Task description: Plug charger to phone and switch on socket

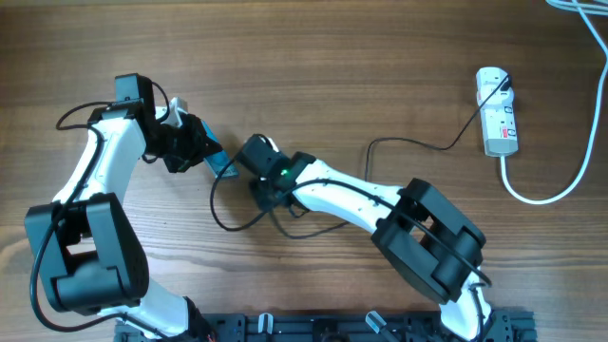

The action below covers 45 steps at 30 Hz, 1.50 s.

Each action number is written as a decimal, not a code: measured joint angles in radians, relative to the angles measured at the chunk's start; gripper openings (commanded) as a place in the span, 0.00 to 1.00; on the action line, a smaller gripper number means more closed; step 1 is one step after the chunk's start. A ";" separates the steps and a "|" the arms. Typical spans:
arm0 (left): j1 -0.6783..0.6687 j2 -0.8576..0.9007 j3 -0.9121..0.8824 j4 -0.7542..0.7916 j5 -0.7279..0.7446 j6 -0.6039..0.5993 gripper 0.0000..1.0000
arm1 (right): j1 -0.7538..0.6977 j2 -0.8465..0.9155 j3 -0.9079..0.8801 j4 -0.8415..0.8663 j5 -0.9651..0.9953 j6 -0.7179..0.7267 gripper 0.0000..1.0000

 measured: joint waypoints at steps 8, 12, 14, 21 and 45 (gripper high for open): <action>0.000 0.000 0.000 -0.003 0.000 0.000 0.04 | -0.106 0.002 0.023 -0.558 -0.079 0.006 0.42; 0.000 0.000 0.000 -0.007 0.000 0.000 0.04 | -0.172 0.009 0.023 -0.552 -0.190 -0.038 0.99; 0.000 0.000 0.000 -0.011 0.000 0.000 0.04 | -0.170 0.003 0.025 -0.531 -0.225 -0.041 0.89; 0.000 0.000 0.000 -0.202 0.177 -0.039 0.04 | -0.213 -0.046 0.026 -0.482 -0.274 -0.037 0.90; -0.001 -0.008 -0.003 -0.852 0.937 -0.035 0.04 | -0.505 -0.148 0.026 -0.499 -0.080 0.060 0.80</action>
